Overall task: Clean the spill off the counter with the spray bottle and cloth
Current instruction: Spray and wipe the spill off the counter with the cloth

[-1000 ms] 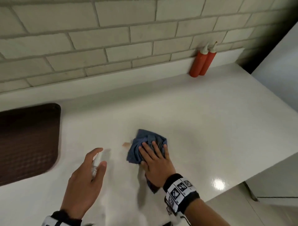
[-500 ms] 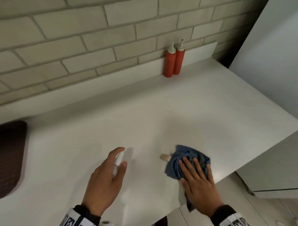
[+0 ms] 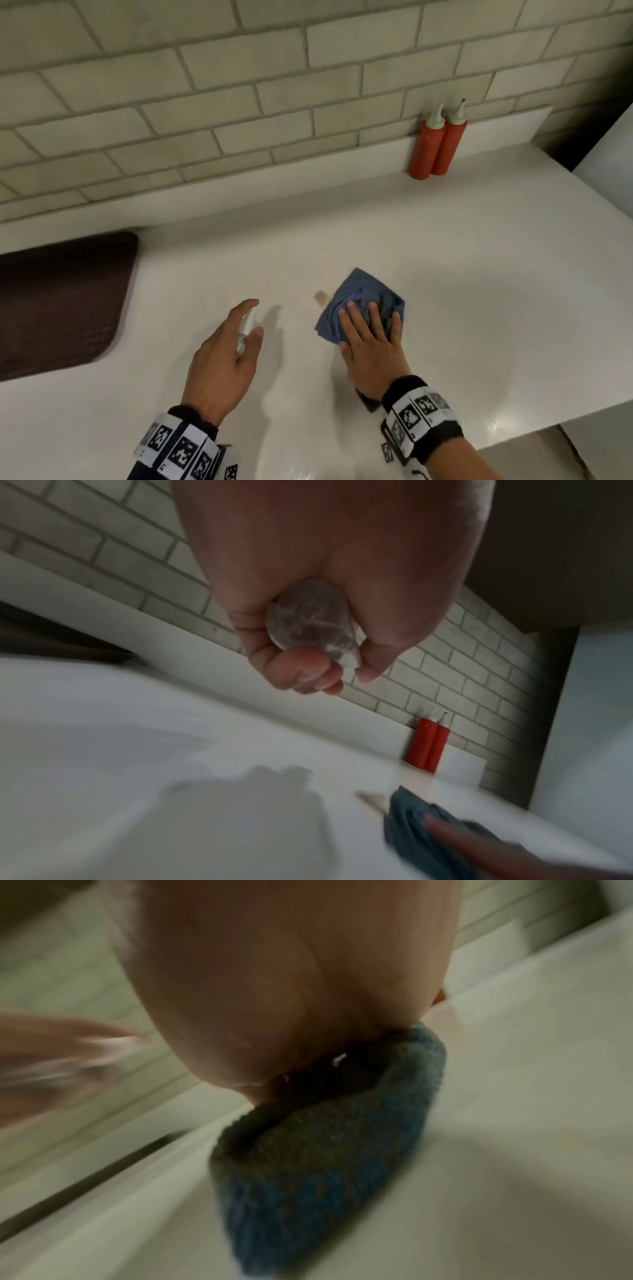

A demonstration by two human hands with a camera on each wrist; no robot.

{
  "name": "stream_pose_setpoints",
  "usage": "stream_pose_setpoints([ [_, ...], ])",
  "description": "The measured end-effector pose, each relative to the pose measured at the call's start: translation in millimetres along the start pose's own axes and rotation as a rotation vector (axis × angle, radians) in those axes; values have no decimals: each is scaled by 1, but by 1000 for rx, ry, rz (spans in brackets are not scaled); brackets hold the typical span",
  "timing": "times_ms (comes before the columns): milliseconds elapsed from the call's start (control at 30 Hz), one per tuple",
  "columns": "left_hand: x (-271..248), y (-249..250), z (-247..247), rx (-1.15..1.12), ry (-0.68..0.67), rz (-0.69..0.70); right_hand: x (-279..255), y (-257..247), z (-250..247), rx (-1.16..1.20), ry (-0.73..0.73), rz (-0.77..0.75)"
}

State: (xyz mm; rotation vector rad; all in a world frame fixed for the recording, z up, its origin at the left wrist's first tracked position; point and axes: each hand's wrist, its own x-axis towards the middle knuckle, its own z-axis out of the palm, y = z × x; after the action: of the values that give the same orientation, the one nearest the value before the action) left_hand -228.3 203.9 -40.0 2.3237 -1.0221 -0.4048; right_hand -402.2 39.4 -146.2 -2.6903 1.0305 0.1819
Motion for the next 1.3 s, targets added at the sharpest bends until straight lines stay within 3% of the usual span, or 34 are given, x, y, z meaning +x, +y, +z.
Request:
stream_pose_setpoints([
  [100,31,-1,-8,37,30,28,-37,-36,16,-1,-30,-126],
  [233,69,3,-19,117,50,33,-39,-31,15,-14,-87,-158],
  [500,84,-35,-60,215,96,3,77,-20,-24,14,-168,80],
  [633,74,-73,-93,166,128,-52,129,-56,-37,36,-203,136],
  [767,55,-117,-117,125,147,-61,155,-117,-30,3,-230,56],
  [867,42,-148,-127,96,149,-88,147,-176,-20,-38,-246,-67],
  [967,27,-175,-136,39,138,-93,106,-229,3,-38,-209,-242],
  [1133,2,-201,-147,-60,150,-101,18,-266,38,-102,-148,-413],
  [1300,-18,-211,-152,-51,124,-143,53,-272,30,-100,-148,-306],
])
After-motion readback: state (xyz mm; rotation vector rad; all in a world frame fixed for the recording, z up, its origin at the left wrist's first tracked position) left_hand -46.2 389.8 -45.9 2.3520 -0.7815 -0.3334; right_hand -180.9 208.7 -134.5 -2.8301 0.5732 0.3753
